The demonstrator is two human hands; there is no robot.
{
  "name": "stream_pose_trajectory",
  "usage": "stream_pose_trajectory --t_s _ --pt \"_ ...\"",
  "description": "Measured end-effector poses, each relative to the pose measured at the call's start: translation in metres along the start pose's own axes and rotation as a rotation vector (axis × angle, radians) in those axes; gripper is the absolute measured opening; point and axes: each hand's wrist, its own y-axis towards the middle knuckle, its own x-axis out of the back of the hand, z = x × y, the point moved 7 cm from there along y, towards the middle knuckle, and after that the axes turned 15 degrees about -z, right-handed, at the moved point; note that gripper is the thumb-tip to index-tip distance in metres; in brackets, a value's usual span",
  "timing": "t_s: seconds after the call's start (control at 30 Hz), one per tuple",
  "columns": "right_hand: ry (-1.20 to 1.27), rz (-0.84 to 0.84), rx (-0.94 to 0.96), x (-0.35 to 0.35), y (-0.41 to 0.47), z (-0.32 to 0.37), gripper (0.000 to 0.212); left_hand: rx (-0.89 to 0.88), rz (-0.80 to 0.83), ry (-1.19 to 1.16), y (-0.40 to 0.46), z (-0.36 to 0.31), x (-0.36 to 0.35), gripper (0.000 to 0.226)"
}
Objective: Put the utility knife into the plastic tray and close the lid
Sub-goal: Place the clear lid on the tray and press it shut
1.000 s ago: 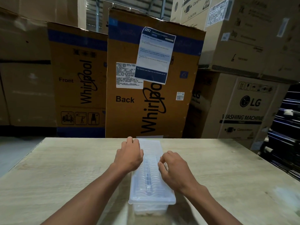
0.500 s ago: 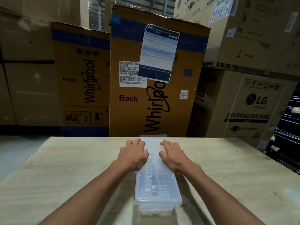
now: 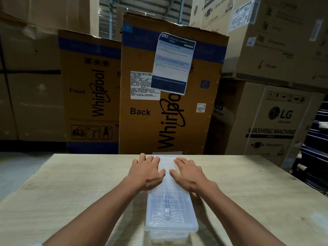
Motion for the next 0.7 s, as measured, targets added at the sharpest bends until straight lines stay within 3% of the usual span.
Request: stream_pose_trajectory --t_s 0.13,0.27,0.43,0.57,0.7 --pt "0.004 0.011 -0.032 -0.004 -0.004 -0.001 0.063 0.008 0.016 0.009 -0.003 0.000 -0.003 0.061" --pt "0.039 -0.103 -0.050 0.005 -0.006 0.003 0.056 -0.007 0.013 0.012 -0.003 -0.004 -0.005 0.057" --pt "-0.017 -0.387 0.186 0.032 -0.026 0.030 0.028 -0.017 -0.062 0.073 -0.004 -0.009 0.003 0.049" --pt "0.102 -0.283 0.103 0.041 -0.042 0.032 0.032 -0.102 -0.143 0.066 -0.006 -0.019 0.010 0.036" --pt "0.029 -0.156 0.133 0.035 -0.065 0.035 0.044 -0.119 -0.157 0.057 -0.014 -0.029 0.019 0.027"
